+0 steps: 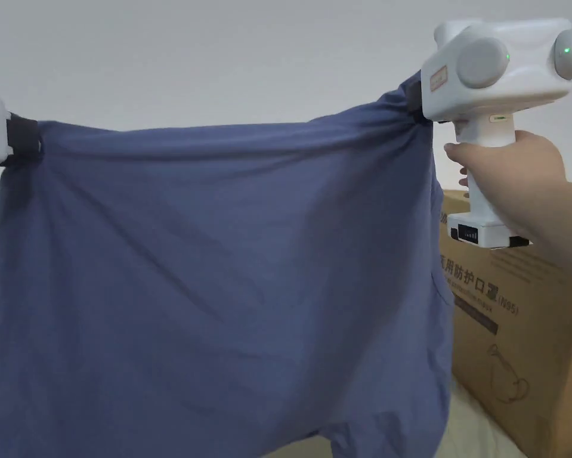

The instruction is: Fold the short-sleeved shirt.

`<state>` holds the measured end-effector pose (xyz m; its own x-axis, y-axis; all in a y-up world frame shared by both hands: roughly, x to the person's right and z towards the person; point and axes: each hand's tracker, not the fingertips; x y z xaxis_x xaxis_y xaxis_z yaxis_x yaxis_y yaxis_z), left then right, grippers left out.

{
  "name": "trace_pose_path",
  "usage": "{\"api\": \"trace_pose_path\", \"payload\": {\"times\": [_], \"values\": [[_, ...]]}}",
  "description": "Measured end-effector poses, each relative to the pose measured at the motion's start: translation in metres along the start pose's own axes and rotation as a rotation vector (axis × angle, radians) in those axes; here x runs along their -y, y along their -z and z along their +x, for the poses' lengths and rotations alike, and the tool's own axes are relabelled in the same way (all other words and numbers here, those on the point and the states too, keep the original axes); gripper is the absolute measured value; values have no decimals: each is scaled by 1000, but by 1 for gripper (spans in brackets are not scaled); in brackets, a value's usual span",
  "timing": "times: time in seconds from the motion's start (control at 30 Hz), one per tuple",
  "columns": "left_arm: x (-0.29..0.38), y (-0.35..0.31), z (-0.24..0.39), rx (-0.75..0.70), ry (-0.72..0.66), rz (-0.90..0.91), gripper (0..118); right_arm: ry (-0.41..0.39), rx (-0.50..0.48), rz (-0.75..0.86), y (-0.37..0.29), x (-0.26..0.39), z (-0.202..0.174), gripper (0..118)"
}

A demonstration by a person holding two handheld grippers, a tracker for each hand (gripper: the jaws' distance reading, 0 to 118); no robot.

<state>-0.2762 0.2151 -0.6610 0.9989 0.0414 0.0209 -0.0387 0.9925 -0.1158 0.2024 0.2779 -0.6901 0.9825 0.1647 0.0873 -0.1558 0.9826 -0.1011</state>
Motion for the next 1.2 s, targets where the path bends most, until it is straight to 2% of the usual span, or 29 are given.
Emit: {"api": "trace_pose_path", "payload": {"times": [0.13, 0.2, 0.3, 0.4, 0.47, 0.57, 0.6, 0.7, 0.77, 0.87, 1.1, 1.2], "values": [[55, 36, 4, -33, -5, -40, 1, 30, 24, -40, 35, 66, -17, 10], [95, 49, 7, -25, -26, -136, 1, 66, 33, -126, 48, 118, -26, 10], [180, 56, 10, 20, -69, -327, 1, 104, -6, -328, 55, 220, -33, 10], [284, 40, 14, 27, -77, -565, 1, 137, -103, -534, 34, 332, -35, 10], [347, 15, 13, 34, -86, -717, 1, 88, -97, -646, 3, 393, -38, 10], [406, -36, 8, 56, -118, -821, 1, 123, -174, -790, -47, 452, -27, 10], [417, -53, 7, 48, -111, -851, 1, 137, -200, -812, -65, 463, -22, 10], [443, -108, -4, 40, -86, -935, 1, 70, -227, -884, -128, 491, -6, 10], [444, -145, -6, 51, -45, -967, 1, 84, -289, -897, -171, 498, 10, 10], [430, -193, -10, 88, -65, -944, 1, 97, -304, -944, -224, 493, 25, 10], [394, -270, -7, 99, -38, -896, 1, 98, -302, -993, -312, 471, 21, 10], [396, -279, -14, 109, -113, -925, 1, 115, -307, -1027, -323, 470, 18, 10]]}}
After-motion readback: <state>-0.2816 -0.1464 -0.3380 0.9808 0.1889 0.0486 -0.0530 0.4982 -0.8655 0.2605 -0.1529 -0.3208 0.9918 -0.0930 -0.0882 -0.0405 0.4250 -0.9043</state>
